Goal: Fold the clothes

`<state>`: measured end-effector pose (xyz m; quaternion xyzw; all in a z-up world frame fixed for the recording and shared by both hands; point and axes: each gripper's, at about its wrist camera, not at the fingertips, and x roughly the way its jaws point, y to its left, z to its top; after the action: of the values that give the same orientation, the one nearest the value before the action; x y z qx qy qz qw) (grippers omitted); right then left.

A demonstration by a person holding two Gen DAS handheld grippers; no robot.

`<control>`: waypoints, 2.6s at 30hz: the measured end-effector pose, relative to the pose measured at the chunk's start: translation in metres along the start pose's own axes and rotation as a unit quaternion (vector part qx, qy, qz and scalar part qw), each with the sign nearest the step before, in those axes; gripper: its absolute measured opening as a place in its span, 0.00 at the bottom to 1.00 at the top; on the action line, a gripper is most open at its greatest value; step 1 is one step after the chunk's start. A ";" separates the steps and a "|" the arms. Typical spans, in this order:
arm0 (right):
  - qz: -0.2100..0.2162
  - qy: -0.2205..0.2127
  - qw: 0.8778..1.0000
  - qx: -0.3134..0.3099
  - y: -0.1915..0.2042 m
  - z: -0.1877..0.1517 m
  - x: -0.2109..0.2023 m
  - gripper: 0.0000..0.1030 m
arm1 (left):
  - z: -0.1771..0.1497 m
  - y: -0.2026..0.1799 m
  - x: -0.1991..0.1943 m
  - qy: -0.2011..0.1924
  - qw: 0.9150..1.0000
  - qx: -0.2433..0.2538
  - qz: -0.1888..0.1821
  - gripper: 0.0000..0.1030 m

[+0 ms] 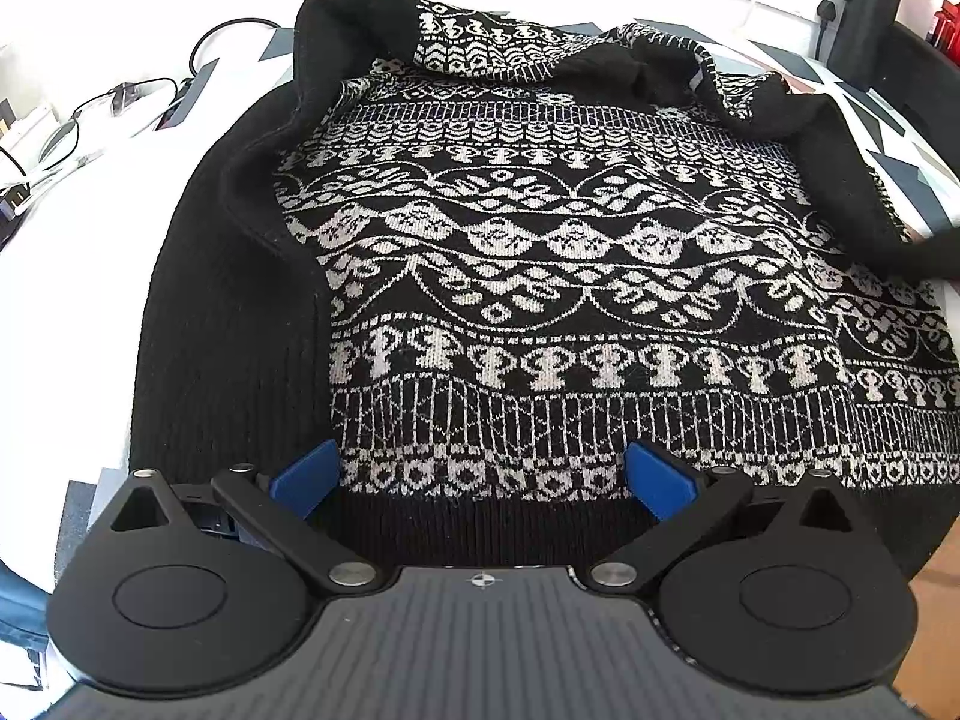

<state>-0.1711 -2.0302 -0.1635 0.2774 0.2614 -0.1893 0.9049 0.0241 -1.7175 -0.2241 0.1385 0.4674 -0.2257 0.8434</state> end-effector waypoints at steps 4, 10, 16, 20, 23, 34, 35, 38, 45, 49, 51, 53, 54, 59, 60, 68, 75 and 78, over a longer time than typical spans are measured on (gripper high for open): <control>-0.072 -0.098 0.991 0.055 -0.032 0.042 -0.014 0.05 | 0.001 -0.001 0.001 0.003 1.000 -0.003 0.002 1.00; -0.109 -0.088 0.989 0.053 -0.054 0.056 0.002 0.27 | 0.002 0.000 0.002 0.003 1.000 -0.003 0.002 1.00; -0.072 -0.008 0.996 0.049 -0.048 0.021 0.017 0.39 | 0.002 0.001 0.003 0.000 1.000 -0.003 0.002 1.00; -0.021 0.046 0.998 0.041 -0.026 -0.011 0.012 0.43 | 0.000 0.002 0.003 -0.003 1.000 -0.003 0.002 1.00; -0.004 0.085 0.996 -0.002 -0.003 -0.035 0.010 0.43 | -0.001 0.003 0.002 -0.005 1.000 -0.003 0.001 1.00; -0.048 0.117 0.987 -0.096 0.036 -0.056 0.032 0.07 | -0.004 0.004 0.000 -0.009 1.000 0.003 0.003 1.00; -0.050 0.111 0.989 -0.087 0.031 -0.052 0.033 0.04 | -0.002 0.003 0.000 -0.005 1.000 0.002 -0.002 1.00; -0.085 0.094 0.989 -0.071 0.011 -0.035 0.039 0.04 | 0.006 -0.001 0.002 0.005 1.000 -0.004 -0.024 1.00; -0.128 0.072 0.987 -0.069 -0.036 -0.001 0.045 0.03 | 0.017 -0.061 0.004 0.012 0.995 0.065 -0.075 1.00; -0.148 0.074 0.985 -0.057 -0.065 0.009 0.047 0.03 | 0.015 -0.086 0.005 -0.004 0.992 0.099 -0.083 1.00; -0.138 0.074 0.987 -0.044 -0.075 0.007 0.044 0.04 | 0.015 -0.082 0.003 -0.004 0.992 0.093 -0.084 1.00; -0.129 0.073 0.988 -0.033 -0.079 0.006 0.037 0.14 | 0.015 -0.075 0.000 -0.002 0.993 0.087 -0.085 1.00; -0.128 0.074 0.989 -0.028 -0.079 0.005 0.033 0.30 | 0.016 -0.071 -0.004 -0.004 0.993 0.086 -0.085 1.00; -0.072 0.035 0.996 -0.029 -0.073 0.004 -0.005 0.74 | 0.000 -0.032 -0.037 -0.029 0.996 0.045 -0.074 1.00; -0.077 0.032 0.996 -0.030 -0.068 0.002 -0.009 0.93 | -0.004 -0.022 -0.044 -0.032 0.996 0.033 -0.072 1.00; -0.094 0.087 0.989 -0.070 -0.021 -0.023 0.004 0.99 | -0.042 -0.005 -0.044 0.001 0.998 -0.010 -0.056 1.00; -0.106 0.114 0.984 -0.092 0.006 -0.045 0.037 0.99 | -0.053 -0.015 -0.041 -0.008 0.999 -0.011 -0.038 1.00; -0.138 0.105 0.979 -0.107 0.015 -0.054 0.050 0.99 | -0.055 -0.015 -0.040 -0.013 0.999 -0.008 -0.040 1.00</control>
<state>-0.1444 -1.9965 -0.2243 0.1587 0.4091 -0.2533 0.8621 -0.0416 -1.6956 -0.2191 0.1103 0.4630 -0.2571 0.8410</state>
